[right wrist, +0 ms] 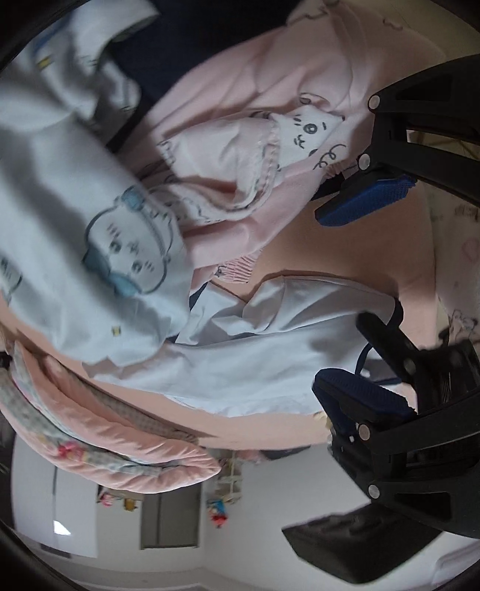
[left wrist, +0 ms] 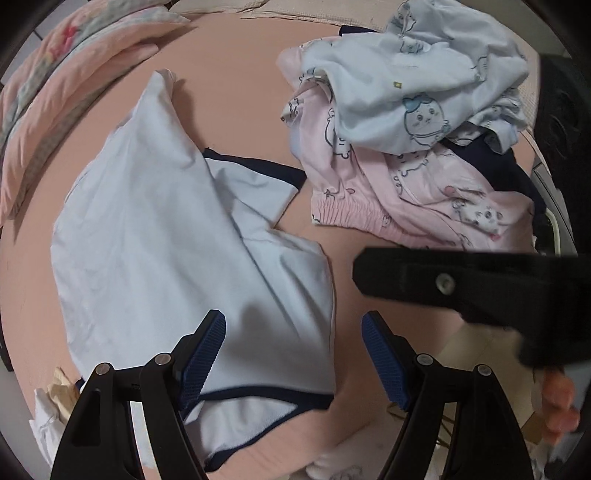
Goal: Fold clothes
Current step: 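Move both open tools toward the pink printed pajama pile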
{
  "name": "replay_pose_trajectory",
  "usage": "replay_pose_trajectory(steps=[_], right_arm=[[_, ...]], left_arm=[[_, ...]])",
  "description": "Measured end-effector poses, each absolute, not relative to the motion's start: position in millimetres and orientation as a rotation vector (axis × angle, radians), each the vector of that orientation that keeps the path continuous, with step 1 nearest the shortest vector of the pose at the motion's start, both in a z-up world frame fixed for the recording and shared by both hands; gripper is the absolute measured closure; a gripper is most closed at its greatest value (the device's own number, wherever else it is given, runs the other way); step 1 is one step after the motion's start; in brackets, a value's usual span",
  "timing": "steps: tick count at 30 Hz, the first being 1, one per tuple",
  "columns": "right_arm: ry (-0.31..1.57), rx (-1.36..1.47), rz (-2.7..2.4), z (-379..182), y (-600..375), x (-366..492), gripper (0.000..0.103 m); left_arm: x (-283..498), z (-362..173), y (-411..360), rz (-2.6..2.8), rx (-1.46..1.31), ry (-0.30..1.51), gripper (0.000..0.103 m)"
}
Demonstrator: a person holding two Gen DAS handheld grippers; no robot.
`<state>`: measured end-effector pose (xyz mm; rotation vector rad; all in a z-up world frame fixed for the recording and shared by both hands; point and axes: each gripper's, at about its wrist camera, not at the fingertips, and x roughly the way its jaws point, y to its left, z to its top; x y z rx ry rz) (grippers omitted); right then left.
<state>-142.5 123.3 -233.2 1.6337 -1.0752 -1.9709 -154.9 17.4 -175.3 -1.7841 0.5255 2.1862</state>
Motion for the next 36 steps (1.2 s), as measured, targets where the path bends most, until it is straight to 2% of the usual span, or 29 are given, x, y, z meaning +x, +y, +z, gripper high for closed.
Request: replay_pose_trajectory(steps=[6, 15, 18, 24, 31, 36], right_arm=[[-1.193, 1.600, -1.957, -246.8, 133.1, -137.5, 0.024], [-1.422, 1.480, -1.969, -258.4, 147.4, -128.0, 0.024], [-1.560, 1.411, -1.960, -265.4, 152.1, -118.1, 0.024], [-1.720, 1.317, -1.942, -271.8, 151.4, -104.5, 0.024], [-1.810, 1.254, -1.825, -282.7, 144.8, -104.8, 0.024], [-1.795, 1.319, -1.860, -291.3, 138.9, -105.2, 0.024]], left_arm=[[-158.8, -189.1, 17.9, 2.250, -1.800, 0.409, 0.028], [-141.7, -189.5, 30.1, 2.339, -1.643, 0.587, 0.028], [-138.3, -191.1, 31.4, 2.325, -1.616, 0.590, 0.028], [-137.6, -203.3, 31.5, 2.309, -1.610, 0.630, 0.028], [-138.4, -219.7, 30.9, 2.298, -1.612, 0.690, 0.028], [-138.2, -224.7, 29.0, 2.278, -1.582, 0.709, 0.028]])
